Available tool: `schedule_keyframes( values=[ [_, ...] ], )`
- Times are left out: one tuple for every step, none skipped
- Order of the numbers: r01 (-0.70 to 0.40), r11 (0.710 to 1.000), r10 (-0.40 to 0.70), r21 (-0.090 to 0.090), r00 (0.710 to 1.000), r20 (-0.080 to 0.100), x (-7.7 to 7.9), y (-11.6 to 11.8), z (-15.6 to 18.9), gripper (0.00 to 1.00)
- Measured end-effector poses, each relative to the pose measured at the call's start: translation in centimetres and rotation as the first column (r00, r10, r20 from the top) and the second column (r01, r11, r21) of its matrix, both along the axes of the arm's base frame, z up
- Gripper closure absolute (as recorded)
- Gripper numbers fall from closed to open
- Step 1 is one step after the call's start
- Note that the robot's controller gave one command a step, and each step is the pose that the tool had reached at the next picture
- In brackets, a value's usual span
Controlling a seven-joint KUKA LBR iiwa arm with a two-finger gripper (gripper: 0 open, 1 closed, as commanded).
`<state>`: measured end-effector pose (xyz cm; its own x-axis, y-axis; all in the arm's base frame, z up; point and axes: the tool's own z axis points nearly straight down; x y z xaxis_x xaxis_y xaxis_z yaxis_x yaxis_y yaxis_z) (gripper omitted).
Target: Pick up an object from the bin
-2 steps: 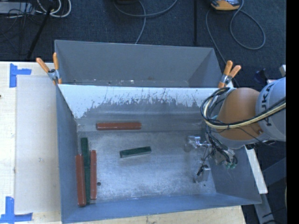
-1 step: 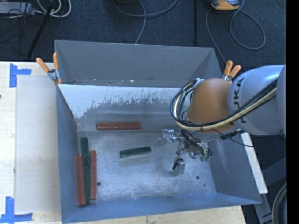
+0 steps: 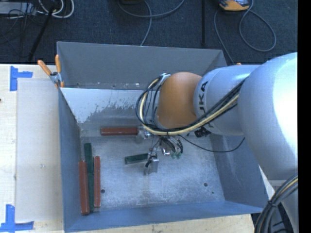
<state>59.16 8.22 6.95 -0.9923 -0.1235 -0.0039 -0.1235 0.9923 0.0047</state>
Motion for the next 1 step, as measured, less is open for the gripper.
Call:
schedule_keyframes(
  values=[
    [0.003, 1.000, -0.003, -0.005, 1.000, -0.002, -0.04, -0.50, 0.10, 1.00]
  ],
)
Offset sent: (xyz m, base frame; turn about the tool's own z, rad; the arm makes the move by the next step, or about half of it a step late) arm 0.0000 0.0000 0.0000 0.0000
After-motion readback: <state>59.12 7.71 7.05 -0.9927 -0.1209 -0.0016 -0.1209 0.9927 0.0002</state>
